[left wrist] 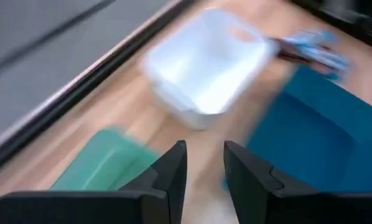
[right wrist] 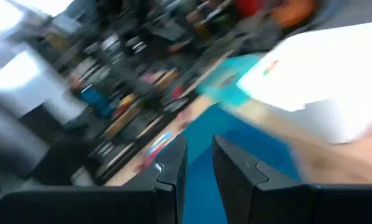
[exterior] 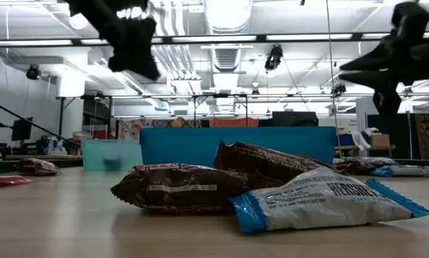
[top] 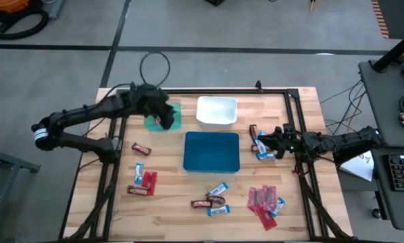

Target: Sort candy

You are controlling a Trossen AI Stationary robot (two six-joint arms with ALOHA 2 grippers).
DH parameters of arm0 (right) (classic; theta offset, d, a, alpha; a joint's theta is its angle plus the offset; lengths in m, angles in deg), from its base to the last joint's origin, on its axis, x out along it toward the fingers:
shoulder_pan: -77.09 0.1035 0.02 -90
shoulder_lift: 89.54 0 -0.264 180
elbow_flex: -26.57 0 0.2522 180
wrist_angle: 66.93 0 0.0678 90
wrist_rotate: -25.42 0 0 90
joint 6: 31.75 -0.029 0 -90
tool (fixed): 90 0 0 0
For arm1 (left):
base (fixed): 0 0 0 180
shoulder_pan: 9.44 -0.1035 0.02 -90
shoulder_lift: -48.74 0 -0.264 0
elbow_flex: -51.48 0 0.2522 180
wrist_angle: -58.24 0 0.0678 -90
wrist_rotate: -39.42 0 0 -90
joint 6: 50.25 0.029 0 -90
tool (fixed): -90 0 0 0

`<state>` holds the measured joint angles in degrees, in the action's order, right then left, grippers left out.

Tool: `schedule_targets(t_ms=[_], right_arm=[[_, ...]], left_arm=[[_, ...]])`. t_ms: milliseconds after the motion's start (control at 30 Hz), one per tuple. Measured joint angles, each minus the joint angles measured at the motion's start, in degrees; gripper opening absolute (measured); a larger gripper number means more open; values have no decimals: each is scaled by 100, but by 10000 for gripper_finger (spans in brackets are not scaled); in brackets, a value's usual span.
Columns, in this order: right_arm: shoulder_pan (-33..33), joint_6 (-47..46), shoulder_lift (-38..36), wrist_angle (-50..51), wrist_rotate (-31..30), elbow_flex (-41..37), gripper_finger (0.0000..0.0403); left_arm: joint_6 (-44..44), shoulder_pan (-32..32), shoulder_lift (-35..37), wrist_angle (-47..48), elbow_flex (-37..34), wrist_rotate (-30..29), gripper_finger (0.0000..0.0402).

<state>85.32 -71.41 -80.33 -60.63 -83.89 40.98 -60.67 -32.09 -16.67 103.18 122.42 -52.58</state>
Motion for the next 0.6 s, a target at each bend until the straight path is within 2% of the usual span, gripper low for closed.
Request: schedule_targets(t_ms=[100, 200, 300, 367, 500, 600], right_arm=[[2, -84, 27, -255, 394, 22, 68], [0, -411, 80, 299, 486, 364, 68], [1, -556, 244, 1575, 369, 921, 68], [1, -757, 464, 2644, 78, 1304, 68], [0, -1378, 1064, 4615, -612, 2062, 68], [0, -1729, 1572, 5697, -778, 2521, 68]], left_arm=[[88, 568, 234, -161, -8, -11, 88], [-288, 1024, 437, -509, -8, -63, 88], [-341, 1482, 534, -773, -34, -56, 88], [-337, 1746, 537, -908, -68, -99, 88], [-336, 2148, 415, -1018, -108, -744, 88], [-343, 2282, 282, -1014, -108, -971, 88]])
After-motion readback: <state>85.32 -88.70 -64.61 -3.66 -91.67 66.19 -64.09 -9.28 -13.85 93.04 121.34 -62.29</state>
